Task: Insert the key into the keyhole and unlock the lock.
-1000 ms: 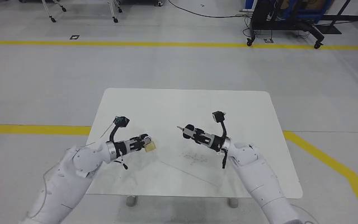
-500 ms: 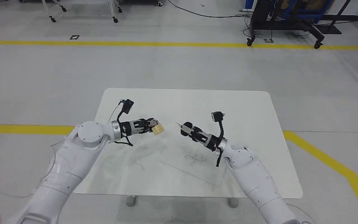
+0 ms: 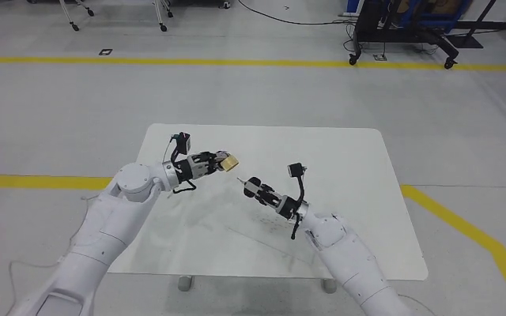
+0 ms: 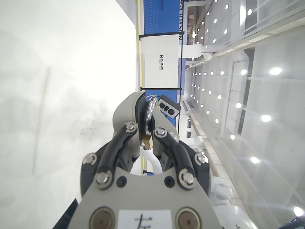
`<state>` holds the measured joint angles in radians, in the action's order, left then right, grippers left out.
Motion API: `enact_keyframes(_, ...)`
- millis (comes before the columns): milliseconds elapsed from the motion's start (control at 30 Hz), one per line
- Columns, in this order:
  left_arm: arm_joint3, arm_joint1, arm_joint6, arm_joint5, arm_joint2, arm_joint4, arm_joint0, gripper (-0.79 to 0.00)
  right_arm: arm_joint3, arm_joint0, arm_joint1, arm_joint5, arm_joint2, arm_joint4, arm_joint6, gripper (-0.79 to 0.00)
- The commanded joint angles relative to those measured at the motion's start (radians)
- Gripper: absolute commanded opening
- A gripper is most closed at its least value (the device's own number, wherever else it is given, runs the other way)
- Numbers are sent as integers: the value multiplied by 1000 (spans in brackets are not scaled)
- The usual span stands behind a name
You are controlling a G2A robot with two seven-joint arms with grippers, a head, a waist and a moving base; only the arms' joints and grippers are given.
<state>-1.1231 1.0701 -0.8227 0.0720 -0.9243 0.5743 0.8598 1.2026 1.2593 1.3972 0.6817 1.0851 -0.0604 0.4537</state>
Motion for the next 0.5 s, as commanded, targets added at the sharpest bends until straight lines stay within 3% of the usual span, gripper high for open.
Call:
enact_keyframes(0,12,9,25,15,17,-27,-11,-785,26,13,0,-18,-4,3,-15,-785)
enact_keyframes(267,36,25,68,100,20,-72,-19,-785,89,51,4,-113,-14,23,-99,-785)
enact_keyframes(467,24,23,96,133,0,-137,-9,-785,60,33,11,-107,-28,45,-134,-785)
